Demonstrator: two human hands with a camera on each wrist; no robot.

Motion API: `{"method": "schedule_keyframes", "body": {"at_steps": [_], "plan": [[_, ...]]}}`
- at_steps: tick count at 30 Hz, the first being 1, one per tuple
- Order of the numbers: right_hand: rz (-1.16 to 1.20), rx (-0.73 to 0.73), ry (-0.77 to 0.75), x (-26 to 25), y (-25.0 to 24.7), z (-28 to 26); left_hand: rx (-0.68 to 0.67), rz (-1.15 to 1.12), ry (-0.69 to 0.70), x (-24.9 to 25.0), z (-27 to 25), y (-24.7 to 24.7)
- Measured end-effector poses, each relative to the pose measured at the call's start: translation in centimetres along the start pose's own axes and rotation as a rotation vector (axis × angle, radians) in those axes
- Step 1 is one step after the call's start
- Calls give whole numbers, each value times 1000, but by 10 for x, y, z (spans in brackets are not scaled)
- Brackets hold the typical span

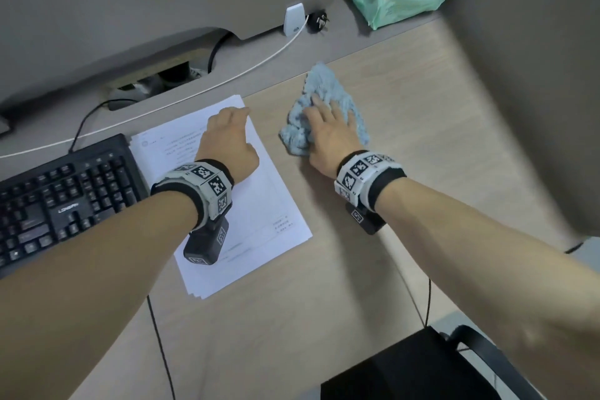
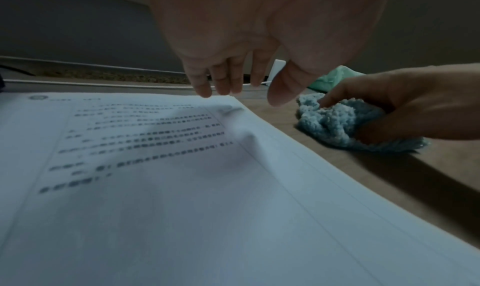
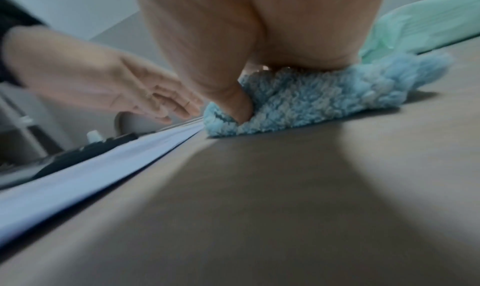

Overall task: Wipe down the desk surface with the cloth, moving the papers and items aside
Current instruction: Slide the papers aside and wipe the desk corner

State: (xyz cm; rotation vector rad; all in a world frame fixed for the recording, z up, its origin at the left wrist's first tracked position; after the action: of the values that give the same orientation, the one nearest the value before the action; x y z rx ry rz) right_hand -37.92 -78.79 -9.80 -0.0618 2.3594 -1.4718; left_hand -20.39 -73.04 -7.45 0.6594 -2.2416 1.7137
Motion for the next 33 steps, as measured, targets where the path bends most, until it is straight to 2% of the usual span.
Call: {"method": "schedule_keyframes", "body": {"at_steps": [3, 5, 8, 10, 12, 14, 16, 18, 21, 24, 25, 27, 29, 31, 33], "plan": [[0, 89, -74, 13, 10, -28, -72, 132, -25, -3, -19, 8], [7, 161, -44, 39, 5, -42, -121, 163, -26, -5, -30, 17], [40, 219, 150, 84, -7, -51, -137, 152, -18, -6, -40, 23], [25, 203, 247, 83, -5, -54, -149, 175, -3, -8, -46, 27], [-31, 143, 198, 51, 9, -59, -185, 210, 5, -11, -50, 34], [-58, 53, 55, 16, 32, -67, -201, 256, 13, -13, -52, 37], [-65, 21, -9, 12, 41, -79, -215, 296, 20, -13, -52, 39], [-7, 100, 76, 46, 33, -87, -228, 315, 19, -11, -53, 40], [76, 197, 315, 107, 17, -99, -224, 332, 18, -8, -53, 39], [-33, 179, 423, 101, 16, -89, -231, 347, 10, -7, -54, 39], [-57, 154, 403, 85, 17, -83, -234, 352, 9, -7, -53, 40], [-65, 91, 254, 52, 27, -72, -243, 361, 1, -6, -53, 41], [-34, 18, 136, 45, 33, -74, -249, 369, -9, -5, -54, 43], [-3, 58, 139, 74, 22, -83, -249, 372, -9, -4, -55, 43], [33, 153, 259, 121, 6, -90, -246, 374, -7, -4, -55, 44]]}}
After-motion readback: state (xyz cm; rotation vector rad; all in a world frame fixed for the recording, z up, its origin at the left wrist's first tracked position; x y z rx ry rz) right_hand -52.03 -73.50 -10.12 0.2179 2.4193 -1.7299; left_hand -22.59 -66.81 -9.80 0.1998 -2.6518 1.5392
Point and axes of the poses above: each hand's wrist, its own z-axis towards the middle knuckle, its own y-axis out of the palm, x = y × z, the point moved 7 cm from there along z, towards the middle knuckle, and after that the axes turned 8 degrees about y, right-handed, at the moved point
